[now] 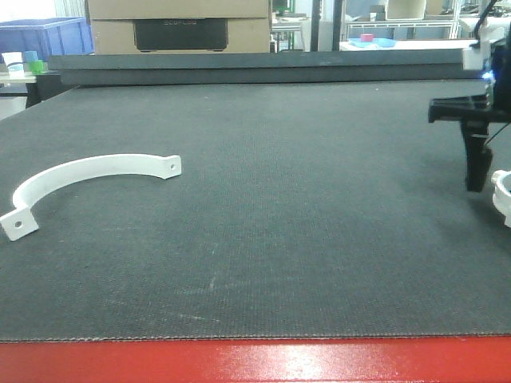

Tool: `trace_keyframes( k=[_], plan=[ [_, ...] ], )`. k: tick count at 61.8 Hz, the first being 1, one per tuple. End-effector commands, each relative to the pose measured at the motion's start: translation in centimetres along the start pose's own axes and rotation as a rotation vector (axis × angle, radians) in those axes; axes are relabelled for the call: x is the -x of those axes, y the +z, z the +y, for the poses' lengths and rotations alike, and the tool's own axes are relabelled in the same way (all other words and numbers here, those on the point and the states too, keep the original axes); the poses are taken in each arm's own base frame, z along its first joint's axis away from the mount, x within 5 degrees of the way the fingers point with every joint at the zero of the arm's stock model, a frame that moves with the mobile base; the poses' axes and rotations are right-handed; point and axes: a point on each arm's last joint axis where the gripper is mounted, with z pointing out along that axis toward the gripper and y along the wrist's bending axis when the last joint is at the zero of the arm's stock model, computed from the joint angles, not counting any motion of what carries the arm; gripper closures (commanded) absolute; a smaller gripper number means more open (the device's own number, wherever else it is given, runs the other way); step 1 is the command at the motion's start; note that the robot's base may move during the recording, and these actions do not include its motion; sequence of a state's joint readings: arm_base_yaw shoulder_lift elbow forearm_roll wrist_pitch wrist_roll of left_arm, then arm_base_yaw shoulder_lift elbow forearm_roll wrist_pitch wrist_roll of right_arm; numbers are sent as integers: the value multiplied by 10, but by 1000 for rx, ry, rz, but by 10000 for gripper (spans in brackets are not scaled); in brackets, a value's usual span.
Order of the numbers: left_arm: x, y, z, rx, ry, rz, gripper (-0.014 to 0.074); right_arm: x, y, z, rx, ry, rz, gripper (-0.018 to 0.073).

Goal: Grab PVC pipe and place in blue bin
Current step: 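Close left and right grippers on the edges of the white clamps, then lift both held white clamps up off the felt table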

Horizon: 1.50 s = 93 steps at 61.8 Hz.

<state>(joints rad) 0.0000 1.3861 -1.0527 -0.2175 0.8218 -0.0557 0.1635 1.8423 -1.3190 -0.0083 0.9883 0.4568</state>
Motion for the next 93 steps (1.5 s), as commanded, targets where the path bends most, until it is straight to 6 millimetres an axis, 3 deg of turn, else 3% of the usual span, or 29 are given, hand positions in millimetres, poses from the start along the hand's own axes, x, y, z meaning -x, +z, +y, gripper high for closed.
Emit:
trace_keyframes(
  k=[1, 14, 17, 26, 37, 49, 64, 72, 82, 86, 93],
  plan=[
    [1, -1, 0, -5, -5, -12, 707, 3, 5, 1, 9, 10, -3, 305],
    [1, -1, 0, -5, -5, -12, 707, 2, 19, 1, -19, 6, 44, 330],
    [1, -1, 0, -5, -5, -12, 707, 3, 19, 1, -20, 5, 43, 396],
    [0, -1, 0, -4, -4, 0, 707, 2, 16, -1, -35, -14, 47, 732],
    [0, -8, -2, 4, 10, 70, 707, -7, -3, 2, -33, -114, 52, 727],
    [20, -9, -8, 8, 30, 143, 707, -26, -39, 26, 19, -272, -35, 727],
    [43, 34, -22, 67, 128, 236, 707, -45, -56, 55, 74, -369, -106, 727],
    [45, 58, -16, 144, 94, 261, 707, -52, -55, 56, 59, -382, -58, 727],
    [47, 73, -15, 137, 86, 264, 702, -56, -56, 58, 57, -389, -35, 727],
    [46, 77, -16, 120, 71, 268, 652, -58, -56, 60, 81, -375, -22, 727],
    [47, 85, -16, 111, 62, 268, 480, -58, -56, 61, 86, -375, -19, 727]
  ],
)
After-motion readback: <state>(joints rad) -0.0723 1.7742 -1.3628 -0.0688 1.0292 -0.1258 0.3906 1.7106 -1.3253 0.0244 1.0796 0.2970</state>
